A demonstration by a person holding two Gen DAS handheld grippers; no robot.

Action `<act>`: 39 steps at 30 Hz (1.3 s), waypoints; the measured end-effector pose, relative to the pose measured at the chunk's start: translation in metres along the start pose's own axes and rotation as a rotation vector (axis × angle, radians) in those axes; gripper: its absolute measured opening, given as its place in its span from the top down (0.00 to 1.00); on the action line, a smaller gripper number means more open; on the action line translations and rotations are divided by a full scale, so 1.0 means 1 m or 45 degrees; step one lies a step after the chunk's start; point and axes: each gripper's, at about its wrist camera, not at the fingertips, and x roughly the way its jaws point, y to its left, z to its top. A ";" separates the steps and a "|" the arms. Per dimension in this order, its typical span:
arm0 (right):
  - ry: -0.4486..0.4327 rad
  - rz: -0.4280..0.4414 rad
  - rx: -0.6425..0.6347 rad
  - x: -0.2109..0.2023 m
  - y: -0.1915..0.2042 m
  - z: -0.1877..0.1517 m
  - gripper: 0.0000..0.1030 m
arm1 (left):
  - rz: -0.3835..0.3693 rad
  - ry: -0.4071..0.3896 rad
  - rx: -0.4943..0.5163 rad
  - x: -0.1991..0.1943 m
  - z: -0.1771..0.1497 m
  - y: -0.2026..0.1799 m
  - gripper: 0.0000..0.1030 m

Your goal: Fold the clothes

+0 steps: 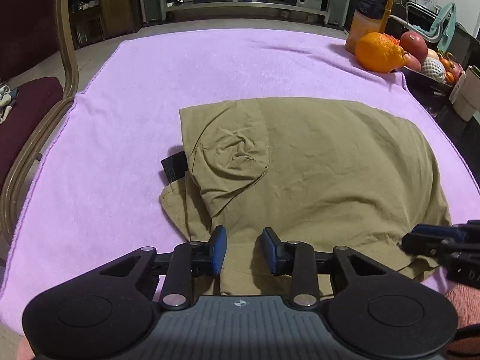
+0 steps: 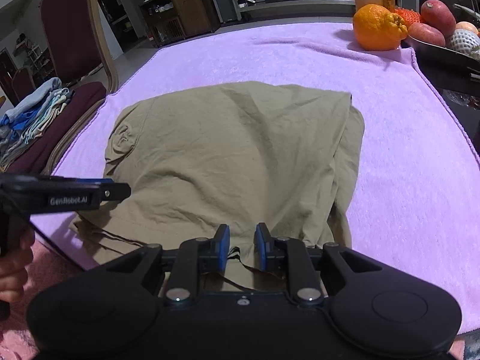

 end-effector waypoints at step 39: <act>-0.168 0.044 0.046 0.039 -0.020 0.051 1.00 | 0.004 -0.048 0.060 -0.002 -0.006 -0.005 0.67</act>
